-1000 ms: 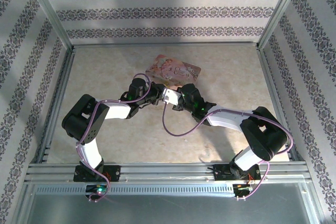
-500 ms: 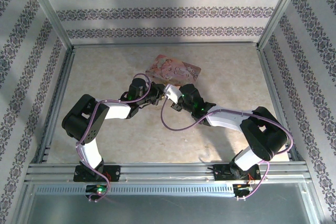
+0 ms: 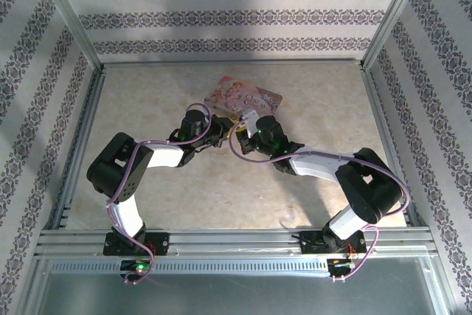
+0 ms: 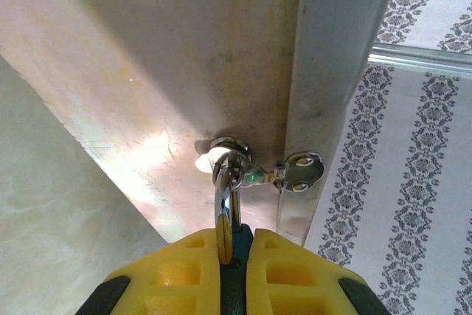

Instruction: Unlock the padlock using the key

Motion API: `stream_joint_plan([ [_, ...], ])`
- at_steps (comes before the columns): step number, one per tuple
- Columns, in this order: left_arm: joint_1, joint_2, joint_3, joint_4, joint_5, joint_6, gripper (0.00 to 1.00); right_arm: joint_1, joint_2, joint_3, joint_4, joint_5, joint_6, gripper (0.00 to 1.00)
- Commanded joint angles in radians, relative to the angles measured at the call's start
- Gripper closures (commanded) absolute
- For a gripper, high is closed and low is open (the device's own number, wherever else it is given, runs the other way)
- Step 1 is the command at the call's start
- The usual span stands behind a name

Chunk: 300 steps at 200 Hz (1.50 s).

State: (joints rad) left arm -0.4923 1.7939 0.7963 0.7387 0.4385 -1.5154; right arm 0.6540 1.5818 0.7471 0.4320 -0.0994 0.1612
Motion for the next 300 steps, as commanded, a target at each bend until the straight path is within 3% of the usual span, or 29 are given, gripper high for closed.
stream_joint_plan([
  [1, -0.039, -0.026, 0.006, 0.025, 0.038, 0.030, 0.92, -0.021, 0.013, 0.042, 0.144, -0.168, 0.240, 1.00],
  [101, -0.038, -0.018, 0.005, 0.019, 0.034, 0.037, 0.92, -0.051, 0.007, 0.011, 0.128, -0.175, 0.271, 1.00],
  [140, -0.038, -0.021, 0.002, 0.003, 0.026, 0.057, 0.92, -0.070, -0.066, -0.032, 0.075, -0.147, 0.232, 0.74],
  [186, -0.032, -0.021, 0.005, -0.029, 0.032, 0.094, 0.92, -0.141, -0.238, -0.084, -0.059, -0.137, 0.149, 0.55],
  [234, -0.031, -0.036, 0.038, -0.177, 0.041, 0.205, 0.92, -0.221, -0.324, -0.039, -0.229, -0.140, 0.086, 0.51],
  [300, -0.031, -0.009, 0.091, -0.342, 0.048, 0.333, 0.92, -0.243, -0.265, 0.013, -0.250, -0.175, 0.116, 0.50],
])
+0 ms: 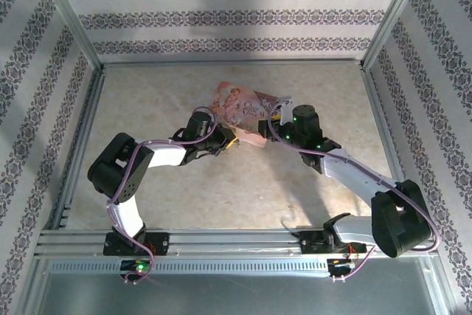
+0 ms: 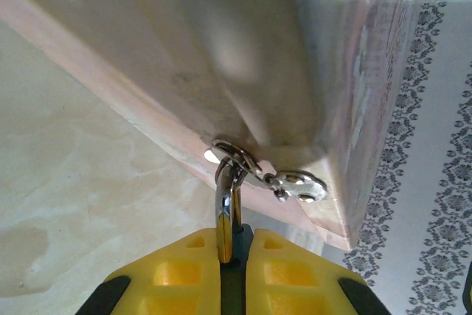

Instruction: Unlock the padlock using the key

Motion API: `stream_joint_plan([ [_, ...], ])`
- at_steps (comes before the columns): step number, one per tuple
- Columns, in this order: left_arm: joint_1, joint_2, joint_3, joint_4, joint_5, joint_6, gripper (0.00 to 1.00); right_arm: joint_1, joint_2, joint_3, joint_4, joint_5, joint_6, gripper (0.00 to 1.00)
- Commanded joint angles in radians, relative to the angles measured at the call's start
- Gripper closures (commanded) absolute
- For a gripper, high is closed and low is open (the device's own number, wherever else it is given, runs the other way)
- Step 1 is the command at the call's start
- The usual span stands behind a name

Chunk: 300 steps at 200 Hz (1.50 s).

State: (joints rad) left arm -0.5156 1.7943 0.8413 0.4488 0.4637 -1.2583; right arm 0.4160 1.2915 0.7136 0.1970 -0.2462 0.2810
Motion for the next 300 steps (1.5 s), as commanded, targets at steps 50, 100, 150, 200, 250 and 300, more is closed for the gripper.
stream_joint_plan([
  [50, -0.009, 0.024, 0.102, -0.125, 0.047, 0.122, 0.85, -0.005, 0.055, 0.078, -0.030, -0.024, -0.005, 0.51],
  [100, -0.013, 0.052, 0.121, -0.070, 0.081, 0.119, 0.76, -0.005, 0.064, 0.079, -0.050, -0.021, -0.011, 0.51],
  [150, -0.015, 0.073, 0.129, -0.032, 0.098, 0.108, 0.75, -0.005, 0.056, 0.071, -0.060, -0.015, -0.013, 0.51],
  [200, -0.015, 0.046, 0.116, -0.038, 0.078, 0.127, 0.71, -0.006, 0.054, 0.080, -0.074, -0.020, -0.022, 0.50],
  [250, -0.013, -0.004, 0.104, -0.102, 0.055, 0.161, 0.66, -0.014, 0.050, 0.096, -0.092, -0.031, -0.033, 0.49],
  [300, 0.008, -0.081, 0.061, -0.212, 0.007, 0.220, 0.56, -0.042, 0.018, 0.098, -0.136, -0.033, -0.049, 0.46],
])
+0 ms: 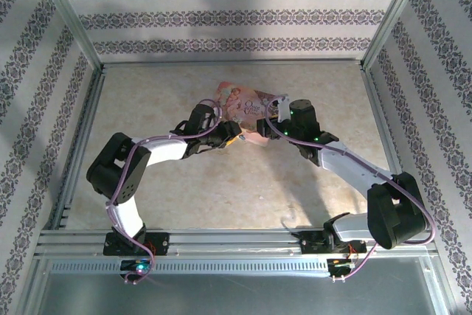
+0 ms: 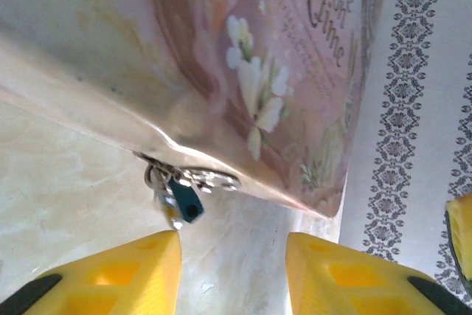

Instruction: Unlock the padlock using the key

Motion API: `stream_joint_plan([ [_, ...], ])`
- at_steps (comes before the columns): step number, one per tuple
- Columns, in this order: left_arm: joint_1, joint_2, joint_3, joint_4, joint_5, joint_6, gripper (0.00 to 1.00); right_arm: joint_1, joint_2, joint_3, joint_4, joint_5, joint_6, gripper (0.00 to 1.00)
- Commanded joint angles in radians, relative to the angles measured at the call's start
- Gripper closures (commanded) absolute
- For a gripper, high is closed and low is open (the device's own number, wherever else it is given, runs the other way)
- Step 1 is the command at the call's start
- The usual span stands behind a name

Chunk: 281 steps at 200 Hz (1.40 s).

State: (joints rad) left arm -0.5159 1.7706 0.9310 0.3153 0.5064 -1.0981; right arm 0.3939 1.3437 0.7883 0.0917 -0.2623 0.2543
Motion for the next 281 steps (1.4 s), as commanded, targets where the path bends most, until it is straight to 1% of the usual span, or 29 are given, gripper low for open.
stream_joint_plan([
  [1, 0.009, -0.059, -0.029, -0.079, -0.036, 0.061, 0.56, -0.021, -0.036, 0.023, -0.031, -0.017, -0.023, 0.46],
  [38, 0.043, -0.133, -0.020, -0.212, -0.076, 0.147, 0.52, -0.053, -0.062, 0.007, -0.059, -0.018, -0.016, 0.43],
  [64, 0.094, -0.184, 0.002, -0.298, -0.100, 0.222, 0.47, -0.079, -0.078, -0.013, -0.061, -0.026, 0.008, 0.39],
  [84, 0.153, -0.210, 0.029, -0.341, -0.096, 0.275, 0.42, -0.101, -0.084, -0.025, -0.056, -0.051, 0.034, 0.35],
  [98, 0.202, -0.215, 0.045, -0.340, -0.078, 0.295, 0.39, -0.119, -0.083, -0.033, -0.049, -0.076, 0.060, 0.29],
  [120, 0.262, -0.190, 0.102, -0.358, -0.044, 0.352, 0.33, -0.159, -0.068, -0.040, -0.034, -0.128, 0.130, 0.16],
  [133, 0.281, -0.145, 0.163, -0.392, -0.020, 0.405, 0.29, -0.189, -0.045, -0.037, -0.030, -0.169, 0.181, 0.09],
  [146, 0.295, -0.081, 0.241, -0.423, 0.032, 0.462, 0.28, -0.218, -0.013, -0.029, -0.029, -0.219, 0.240, 0.02],
  [164, 0.306, 0.025, 0.356, -0.491, 0.075, 0.523, 0.28, -0.256, 0.049, -0.009, -0.026, -0.301, 0.316, 0.02],
  [179, 0.308, 0.108, 0.441, -0.538, 0.077, 0.568, 0.28, -0.274, 0.102, 0.005, -0.014, -0.348, 0.366, 0.02],
  [201, 0.309, 0.217, 0.567, -0.626, 0.042, 0.635, 0.29, -0.279, 0.168, 0.028, 0.005, -0.381, 0.404, 0.02],
  [217, 0.309, 0.270, 0.641, -0.685, 0.005, 0.676, 0.29, -0.280, 0.206, 0.047, 0.020, -0.395, 0.423, 0.02],
  [229, 0.308, 0.294, 0.663, -0.691, 0.002, 0.681, 0.30, -0.277, 0.236, 0.065, 0.023, -0.404, 0.428, 0.03],
  [248, 0.308, 0.321, 0.670, -0.666, 0.064, 0.657, 0.33, -0.268, 0.285, 0.093, 0.030, -0.420, 0.434, 0.06],
  [268, 0.306, 0.329, 0.640, -0.625, 0.119, 0.627, 0.39, -0.259, 0.338, 0.122, 0.034, -0.441, 0.448, 0.10],
  [281, 0.303, 0.316, 0.602, -0.587, 0.141, 0.612, 0.40, -0.255, 0.360, 0.135, 0.042, -0.448, 0.455, 0.12],
])
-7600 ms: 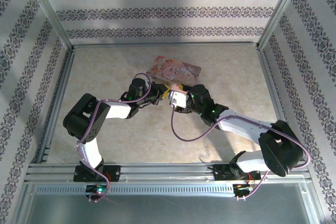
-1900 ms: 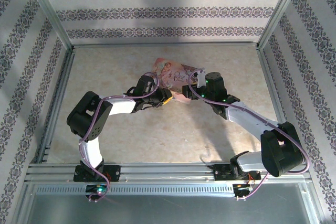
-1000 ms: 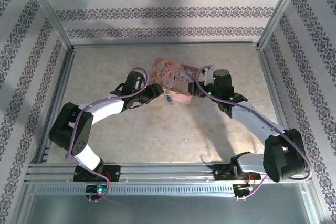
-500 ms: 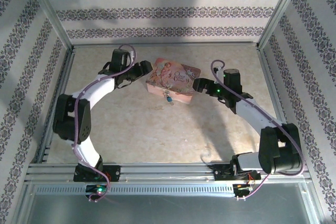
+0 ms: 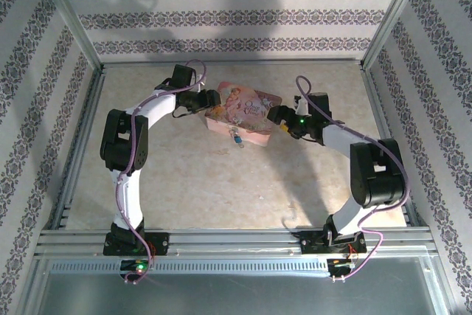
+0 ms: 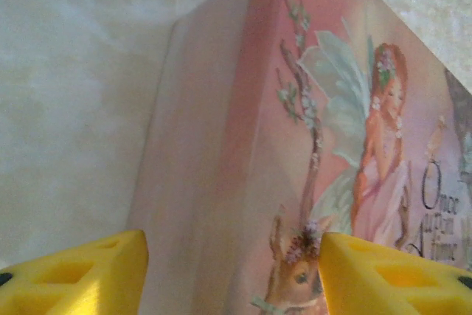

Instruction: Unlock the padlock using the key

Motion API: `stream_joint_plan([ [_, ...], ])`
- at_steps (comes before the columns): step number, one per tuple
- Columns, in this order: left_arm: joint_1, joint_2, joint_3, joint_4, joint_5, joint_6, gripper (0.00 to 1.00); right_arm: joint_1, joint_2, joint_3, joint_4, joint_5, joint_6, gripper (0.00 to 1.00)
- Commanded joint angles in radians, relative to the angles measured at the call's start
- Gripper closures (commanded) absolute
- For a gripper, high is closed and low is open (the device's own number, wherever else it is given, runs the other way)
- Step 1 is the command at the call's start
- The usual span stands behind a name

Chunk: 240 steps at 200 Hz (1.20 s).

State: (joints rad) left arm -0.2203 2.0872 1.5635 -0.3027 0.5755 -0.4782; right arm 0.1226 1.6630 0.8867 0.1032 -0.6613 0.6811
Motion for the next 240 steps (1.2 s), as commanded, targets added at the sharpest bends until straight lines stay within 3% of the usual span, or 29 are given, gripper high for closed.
stream_joint_plan([
  [1, 0.008, -0.002, -0.033, 0.034, 0.074, -0.009, 0.40, 0.017, 0.043, 0.037, 0.031, -0.050, 0.029, 0.12],
  [65, -0.005, -0.076, -0.202, 0.186, 0.165, -0.066, 0.41, 0.023, 0.105, 0.113, -0.005, -0.061, 0.000, 0.18],
  [147, -0.053, -0.228, -0.382, 0.203, 0.123, -0.091, 0.41, 0.060, 0.203, 0.312, -0.171, -0.046, -0.115, 0.20],
  [240, -0.133, -0.339, -0.574, 0.284, 0.060, -0.200, 0.39, 0.113, 0.294, 0.423, -0.176, -0.041, -0.143, 0.19],
])
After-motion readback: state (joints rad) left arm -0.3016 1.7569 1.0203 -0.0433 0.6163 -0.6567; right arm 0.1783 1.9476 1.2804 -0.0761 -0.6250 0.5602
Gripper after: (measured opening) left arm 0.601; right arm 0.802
